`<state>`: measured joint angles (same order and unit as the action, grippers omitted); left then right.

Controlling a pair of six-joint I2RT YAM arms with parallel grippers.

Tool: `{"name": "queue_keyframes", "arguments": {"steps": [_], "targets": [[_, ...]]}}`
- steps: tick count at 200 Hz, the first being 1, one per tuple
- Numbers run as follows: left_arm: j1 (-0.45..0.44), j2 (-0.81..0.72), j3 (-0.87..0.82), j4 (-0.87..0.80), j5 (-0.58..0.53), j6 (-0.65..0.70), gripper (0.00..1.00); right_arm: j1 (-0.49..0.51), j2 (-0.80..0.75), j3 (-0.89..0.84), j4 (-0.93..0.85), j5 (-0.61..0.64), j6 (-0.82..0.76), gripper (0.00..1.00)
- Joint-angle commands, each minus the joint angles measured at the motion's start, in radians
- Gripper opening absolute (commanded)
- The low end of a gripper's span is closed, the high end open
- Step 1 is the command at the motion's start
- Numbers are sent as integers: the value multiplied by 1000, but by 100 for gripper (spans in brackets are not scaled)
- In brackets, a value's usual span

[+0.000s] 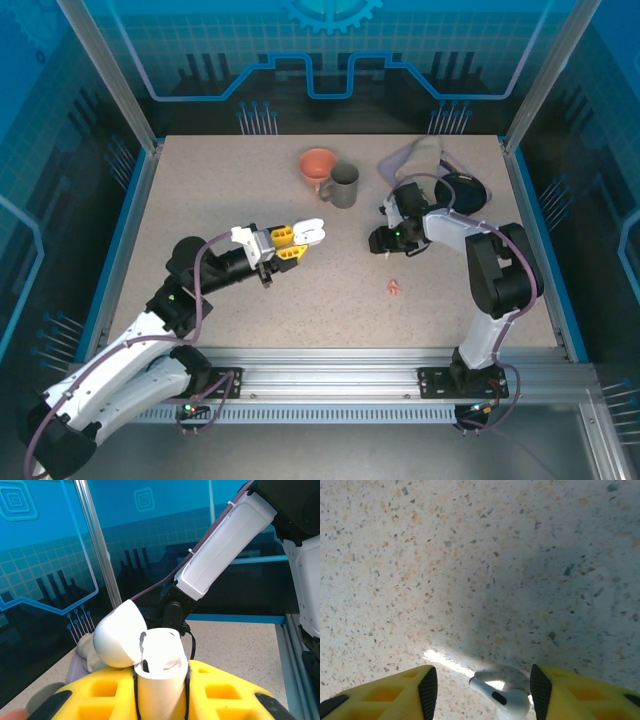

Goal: Insert the wireless bluetooth earbuds into the charging case

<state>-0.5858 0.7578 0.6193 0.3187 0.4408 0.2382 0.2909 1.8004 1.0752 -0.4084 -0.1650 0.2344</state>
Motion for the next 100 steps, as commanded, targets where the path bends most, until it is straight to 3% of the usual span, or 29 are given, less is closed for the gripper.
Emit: {"name": "queue_keyframes", "arguments": {"steps": [1,100], "targets": [[-9,-20,11,0,-11,3,0,22,-4,-12,-44,-16,21,55],[-9,-26,8,-12,-17,8,0,91,-85,-75,-79,-77,69,53]]}}
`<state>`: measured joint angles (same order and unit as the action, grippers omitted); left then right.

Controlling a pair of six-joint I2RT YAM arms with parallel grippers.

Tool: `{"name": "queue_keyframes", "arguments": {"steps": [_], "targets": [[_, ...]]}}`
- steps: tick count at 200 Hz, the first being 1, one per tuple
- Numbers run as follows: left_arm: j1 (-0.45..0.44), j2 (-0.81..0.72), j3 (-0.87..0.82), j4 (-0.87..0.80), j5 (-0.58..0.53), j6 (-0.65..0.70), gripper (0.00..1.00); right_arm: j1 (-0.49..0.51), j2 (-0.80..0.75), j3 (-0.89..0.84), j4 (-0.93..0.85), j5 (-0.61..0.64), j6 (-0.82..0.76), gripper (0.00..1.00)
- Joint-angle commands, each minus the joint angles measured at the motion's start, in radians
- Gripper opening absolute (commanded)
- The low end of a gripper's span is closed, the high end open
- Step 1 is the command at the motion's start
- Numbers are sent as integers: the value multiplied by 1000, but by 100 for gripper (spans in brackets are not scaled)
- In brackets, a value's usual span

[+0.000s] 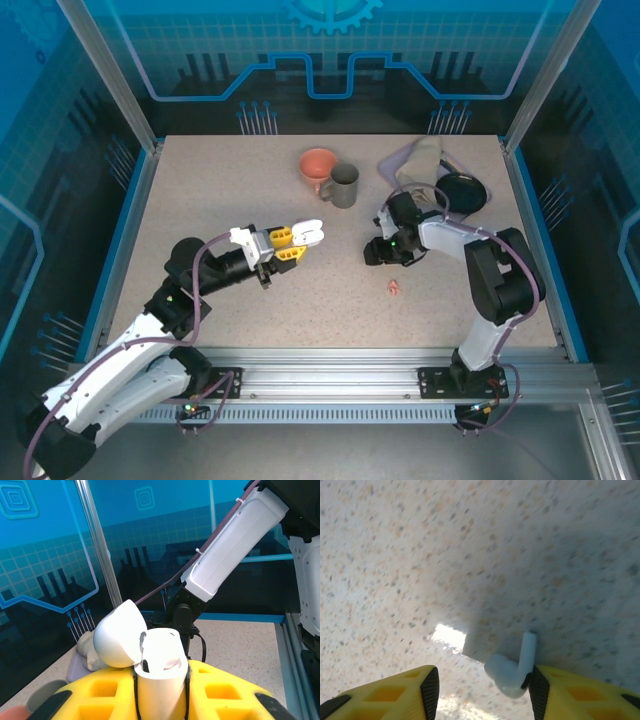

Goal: Insert the wireless bluetooth earbuds into the charging case

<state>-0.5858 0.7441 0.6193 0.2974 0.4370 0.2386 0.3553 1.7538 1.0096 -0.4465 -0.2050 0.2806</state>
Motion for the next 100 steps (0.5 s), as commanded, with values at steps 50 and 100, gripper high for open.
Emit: {"name": "queue_keyframes", "arguments": {"steps": [50,100], "targets": [[-9,-12,13,4,-15,6,0,36,-96,12,-76,77,-49,53],[-9,-15,10,2,-28,11,0,170,-131,39,-132,351,-198,47]]}}
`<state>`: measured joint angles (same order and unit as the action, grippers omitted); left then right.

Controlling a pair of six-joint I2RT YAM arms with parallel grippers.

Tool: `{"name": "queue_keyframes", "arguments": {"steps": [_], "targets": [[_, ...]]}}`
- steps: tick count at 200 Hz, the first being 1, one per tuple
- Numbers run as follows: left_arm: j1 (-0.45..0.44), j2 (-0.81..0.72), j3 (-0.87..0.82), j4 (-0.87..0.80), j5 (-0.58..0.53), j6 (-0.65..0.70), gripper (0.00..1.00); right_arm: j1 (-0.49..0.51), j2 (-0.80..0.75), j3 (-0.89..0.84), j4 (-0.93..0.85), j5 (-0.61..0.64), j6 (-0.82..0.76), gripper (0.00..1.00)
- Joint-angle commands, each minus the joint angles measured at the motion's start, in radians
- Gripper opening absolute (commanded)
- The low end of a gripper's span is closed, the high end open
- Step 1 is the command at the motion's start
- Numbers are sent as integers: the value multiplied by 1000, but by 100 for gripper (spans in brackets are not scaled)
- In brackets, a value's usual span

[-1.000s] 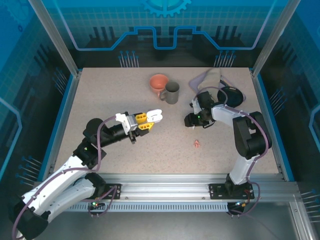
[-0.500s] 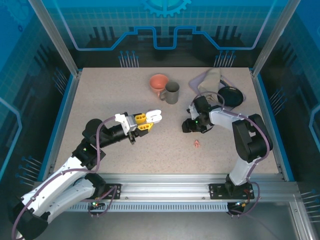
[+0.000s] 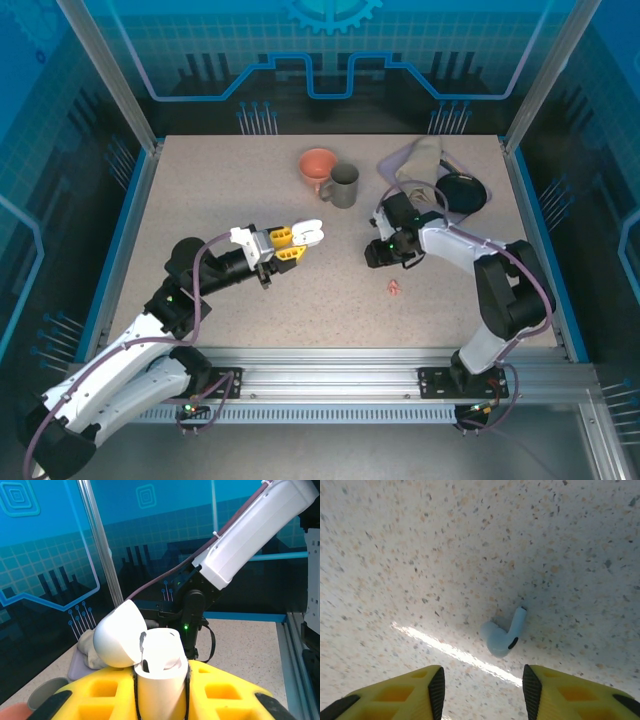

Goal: Insert the wireless bluetooth earbuds into the charging case

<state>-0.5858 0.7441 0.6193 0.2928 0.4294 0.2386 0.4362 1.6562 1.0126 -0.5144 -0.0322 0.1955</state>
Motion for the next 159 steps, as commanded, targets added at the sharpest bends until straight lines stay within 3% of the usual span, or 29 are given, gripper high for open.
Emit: {"name": "queue_keyframes", "arguments": {"steps": [1,68,159], "targets": [[-9,-15,10,6,-21,11,0,93,-35,37,-65,185,-117,47],[-9,-37,7,1,-26,7,0,140,-15,45,-54,303,-363,45],[-9,-45,10,-12,-36,8,0,222,106,89,-35,429,-513,45]]}}
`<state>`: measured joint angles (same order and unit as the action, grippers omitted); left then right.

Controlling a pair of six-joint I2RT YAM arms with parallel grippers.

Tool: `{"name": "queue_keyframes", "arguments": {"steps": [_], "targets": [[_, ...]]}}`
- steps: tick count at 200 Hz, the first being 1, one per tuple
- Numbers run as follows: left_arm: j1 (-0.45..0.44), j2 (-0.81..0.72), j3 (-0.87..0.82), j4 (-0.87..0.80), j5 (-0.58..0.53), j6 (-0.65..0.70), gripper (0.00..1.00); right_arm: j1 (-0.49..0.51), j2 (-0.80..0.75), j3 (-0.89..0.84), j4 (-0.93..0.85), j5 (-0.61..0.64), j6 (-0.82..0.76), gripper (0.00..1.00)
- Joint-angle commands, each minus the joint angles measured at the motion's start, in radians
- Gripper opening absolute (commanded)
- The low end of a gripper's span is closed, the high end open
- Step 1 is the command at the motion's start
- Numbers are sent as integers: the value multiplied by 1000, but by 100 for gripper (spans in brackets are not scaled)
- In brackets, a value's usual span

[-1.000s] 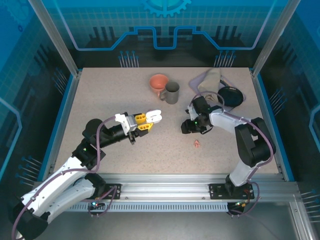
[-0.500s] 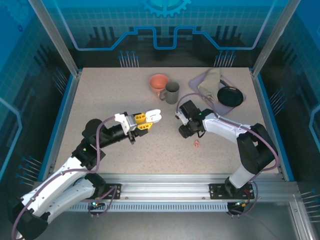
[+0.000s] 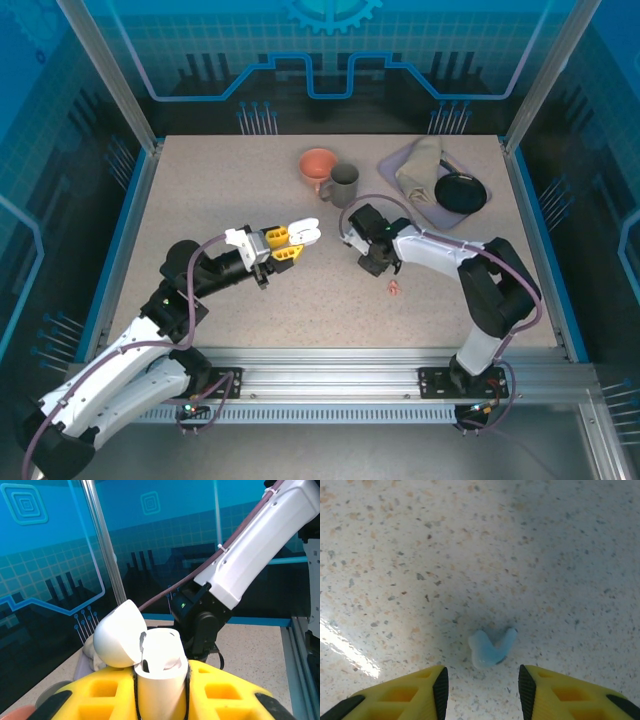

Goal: Insert the wireless bluetooth earbuds into the charging case

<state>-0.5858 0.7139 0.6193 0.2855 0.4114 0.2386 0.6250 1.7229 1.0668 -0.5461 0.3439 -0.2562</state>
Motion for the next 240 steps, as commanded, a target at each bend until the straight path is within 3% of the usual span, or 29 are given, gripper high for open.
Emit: {"name": "queue_keyframes", "arguments": {"steps": [1,139,240], "targets": [[-9,-14,9,-5,-18,8,0,34,41,36,-3,53,-62,45],[-9,-16,16,-30,-19,10,0,42,179,114,-90,113,-98,40],[-8,-8,29,-42,-21,14,0,-22,227,153,-179,61,-97,35]]}}
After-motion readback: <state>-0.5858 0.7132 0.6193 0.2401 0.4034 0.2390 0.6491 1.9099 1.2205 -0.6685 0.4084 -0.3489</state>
